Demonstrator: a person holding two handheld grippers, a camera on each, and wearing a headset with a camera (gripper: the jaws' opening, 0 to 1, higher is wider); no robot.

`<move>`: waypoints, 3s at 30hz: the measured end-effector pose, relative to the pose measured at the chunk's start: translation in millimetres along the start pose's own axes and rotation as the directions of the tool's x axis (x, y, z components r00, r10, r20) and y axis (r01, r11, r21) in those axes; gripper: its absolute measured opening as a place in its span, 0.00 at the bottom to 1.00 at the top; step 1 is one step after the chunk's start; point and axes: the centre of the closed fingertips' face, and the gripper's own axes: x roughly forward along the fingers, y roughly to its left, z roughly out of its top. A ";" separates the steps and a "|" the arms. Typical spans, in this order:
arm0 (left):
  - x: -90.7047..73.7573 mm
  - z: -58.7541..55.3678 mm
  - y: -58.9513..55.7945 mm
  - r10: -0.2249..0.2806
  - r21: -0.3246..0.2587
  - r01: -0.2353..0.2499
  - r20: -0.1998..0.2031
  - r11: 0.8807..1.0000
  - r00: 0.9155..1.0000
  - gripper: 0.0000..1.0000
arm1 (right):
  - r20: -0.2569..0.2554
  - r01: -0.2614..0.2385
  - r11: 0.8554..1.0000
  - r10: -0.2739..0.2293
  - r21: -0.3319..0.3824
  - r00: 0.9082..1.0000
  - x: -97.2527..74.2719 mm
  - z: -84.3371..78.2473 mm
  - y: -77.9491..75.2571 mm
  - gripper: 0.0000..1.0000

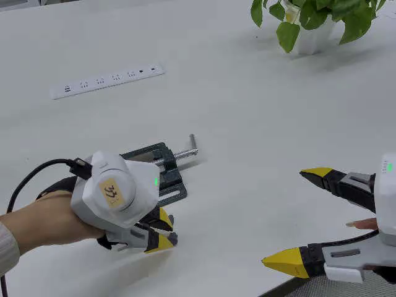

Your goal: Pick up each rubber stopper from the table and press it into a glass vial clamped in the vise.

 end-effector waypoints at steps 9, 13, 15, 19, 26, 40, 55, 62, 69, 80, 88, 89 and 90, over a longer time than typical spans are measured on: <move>2.9 2.0 0.9 -0.039 -0.017 0.039 0.003 0.999 0.999 0.11 | 0.001 0.002 1.000 -0.002 0.001 1.000 -0.1 0.4 -0.3 0.99; 5.0 -2.7 1.0 -0.046 -0.023 0.045 -0.014 0.999 0.999 0.10 | 0.003 0.003 1.000 -0.003 0.002 1.000 -0.3 0.9 -0.4 0.99; 5.6 -4.2 0.8 -0.048 -0.026 0.048 -0.018 0.999 0.999 0.09 | 0.004 0.003 1.000 -0.003 0.003 1.000 -0.4 1.3 -0.3 0.99; 5.9 -5.1 2.5 -0.044 -0.042 0.043 -0.015 0.998 0.999 0.09 | 0.004 0.002 1.000 -0.002 0.004 1.000 -0.4 1.5 -0.3 0.99; 6.8 -4.5 2.0 -0.044 -0.075 0.044 0.001 0.996 0.999 0.08 | 0.004 0.002 1.000 -0.002 0.004 1.000 -0.6 1.4 0.1 0.99; 2.8 -1.4 -1.0 0.013 -0.259 0.012 0.094 0.966 0.996 0.08 | -0.001 -0.003 1.000 0.003 -0.001 1.000 -0.7 0.9 1.6 0.99; -43.3 19.4 0.1 0.222 -0.664 0.071 0.347 0.744 0.911 0.07 | 0.028 -0.037 0.995 0.040 -0.096 0.999 11.6 19.1 18.3 0.93; -69.7 28.7 0.5 0.292 -0.713 0.132 0.440 0.689 0.849 0.07 | 0.043 -0.077 0.971 0.089 -0.228 0.995 26.0 45.5 34.4 0.90; -85.3 31.6 -8.1 0.302 -0.721 0.180 0.485 0.669 0.821 0.07 | 0.026 -0.131 0.899 0.156 -0.418 0.987 41.9 62.5 54.0 0.73; -116.9 51.8 -20.0 0.298 -0.711 0.366 0.624 0.600 0.722 0.07 | 0.080 -0.171 0.825 0.252 -0.539 0.964 53.1 94.5 95.4 0.41; -120.9 50.5 -19.0 0.314 -0.721 0.372 0.624 0.584 0.716 0.07 | 0.058 -0.168 0.720 0.278 -0.674 0.959 53.2 110.2 114.6 0.26; -120.4 49.8 -19.2 0.315 -0.724 0.370 0.621 0.583 0.718 0.07 | 0.043 -0.175 0.705 0.280 -0.687 0.959 53.9 109.2 117.0 0.25; -119.6 49.0 -19.3 0.317 -0.727 0.365 0.616 0.582 0.721 0.07 | 0.031 -0.175 0.678 0.280 -0.714 0.959 54.9 109.0 120.3 0.25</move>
